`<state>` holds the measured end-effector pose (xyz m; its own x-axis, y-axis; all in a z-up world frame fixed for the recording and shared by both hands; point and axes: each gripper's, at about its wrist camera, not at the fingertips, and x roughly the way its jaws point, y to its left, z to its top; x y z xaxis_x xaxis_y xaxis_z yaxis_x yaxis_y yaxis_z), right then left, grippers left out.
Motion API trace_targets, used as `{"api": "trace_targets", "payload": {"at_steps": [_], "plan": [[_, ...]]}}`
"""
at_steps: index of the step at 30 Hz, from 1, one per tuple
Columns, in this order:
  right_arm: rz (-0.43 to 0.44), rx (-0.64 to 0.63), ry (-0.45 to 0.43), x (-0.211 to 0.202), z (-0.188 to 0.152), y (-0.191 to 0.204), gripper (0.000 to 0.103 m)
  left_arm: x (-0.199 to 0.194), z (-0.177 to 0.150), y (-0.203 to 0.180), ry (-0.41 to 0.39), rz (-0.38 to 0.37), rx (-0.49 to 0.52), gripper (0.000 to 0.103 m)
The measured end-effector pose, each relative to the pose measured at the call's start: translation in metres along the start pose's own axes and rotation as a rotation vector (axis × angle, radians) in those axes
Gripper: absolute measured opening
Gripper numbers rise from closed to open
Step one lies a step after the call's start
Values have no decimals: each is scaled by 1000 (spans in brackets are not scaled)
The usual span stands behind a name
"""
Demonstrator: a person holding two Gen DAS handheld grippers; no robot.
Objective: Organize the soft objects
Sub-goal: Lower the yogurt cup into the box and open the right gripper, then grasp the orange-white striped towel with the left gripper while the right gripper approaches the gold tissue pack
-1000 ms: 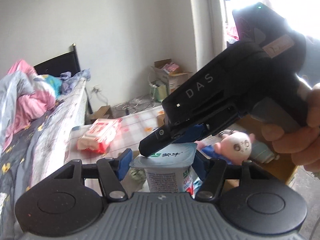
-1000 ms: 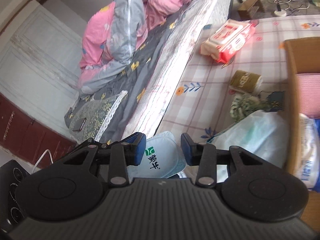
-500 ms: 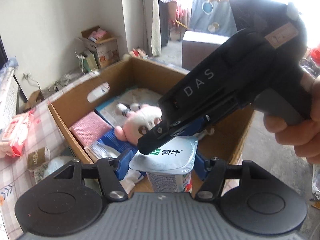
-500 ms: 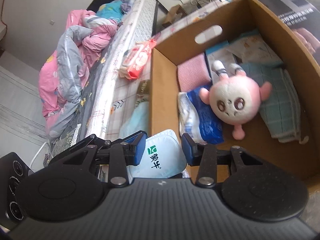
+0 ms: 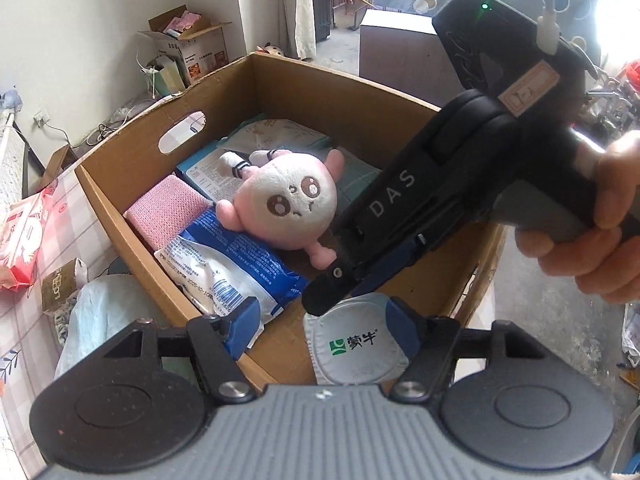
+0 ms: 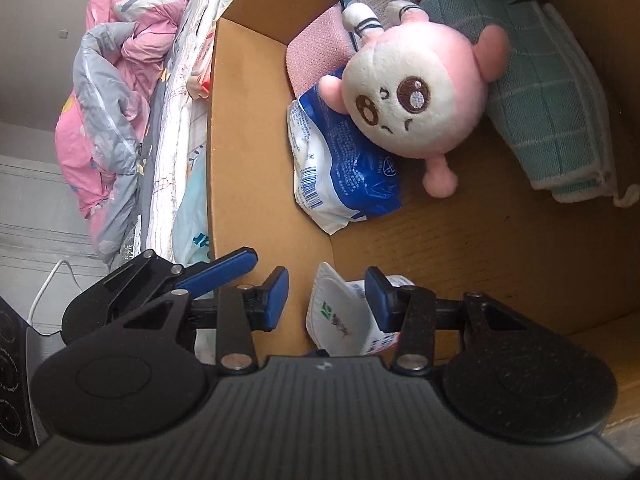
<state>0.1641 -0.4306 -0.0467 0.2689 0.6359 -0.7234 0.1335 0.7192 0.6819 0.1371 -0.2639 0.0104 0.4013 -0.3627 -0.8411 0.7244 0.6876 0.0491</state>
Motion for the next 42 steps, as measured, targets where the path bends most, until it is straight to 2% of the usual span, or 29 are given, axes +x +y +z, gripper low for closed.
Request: {"api": "trace_targets", "payload": {"at_steps": [6, 11, 16, 18, 22, 25, 32, 38, 40, 42], "plan": [[29, 7, -35, -9, 2, -3, 44, -29, -8, 3, -59, 8, -39, 72], [26, 3, -24, -3, -3, -3, 45, -55, -23, 15, -117, 27, -96, 73], [-60, -38, -132, -18, -1, 6, 45, -82, -44, 30, -175, 65, -153, 74], [-109, -39, -148, -19, 2, 5, 46, -90, -54, 35, -196, 96, -169, 74], [-154, -38, -94, 0, 3, 3, 47, -106, -84, 49, -210, 167, -228, 74], [-144, -44, -45, 16, -1, 5, 48, -119, -109, 64, -237, 221, -310, 74], [-135, -53, -8, 31, -8, 14, 48, -130, -158, 95, -213, 288, -483, 74], [-109, -16, 19, 40, -10, 14, 48, -131, -185, 106, -199, 349, -535, 74], [-130, -29, -5, 36, -7, 18, 48, -133, -191, 108, -200, 391, -532, 74], [-203, -85, -84, 22, -3, 27, 48, -134, -198, 108, -192, 440, -519, 74]]}}
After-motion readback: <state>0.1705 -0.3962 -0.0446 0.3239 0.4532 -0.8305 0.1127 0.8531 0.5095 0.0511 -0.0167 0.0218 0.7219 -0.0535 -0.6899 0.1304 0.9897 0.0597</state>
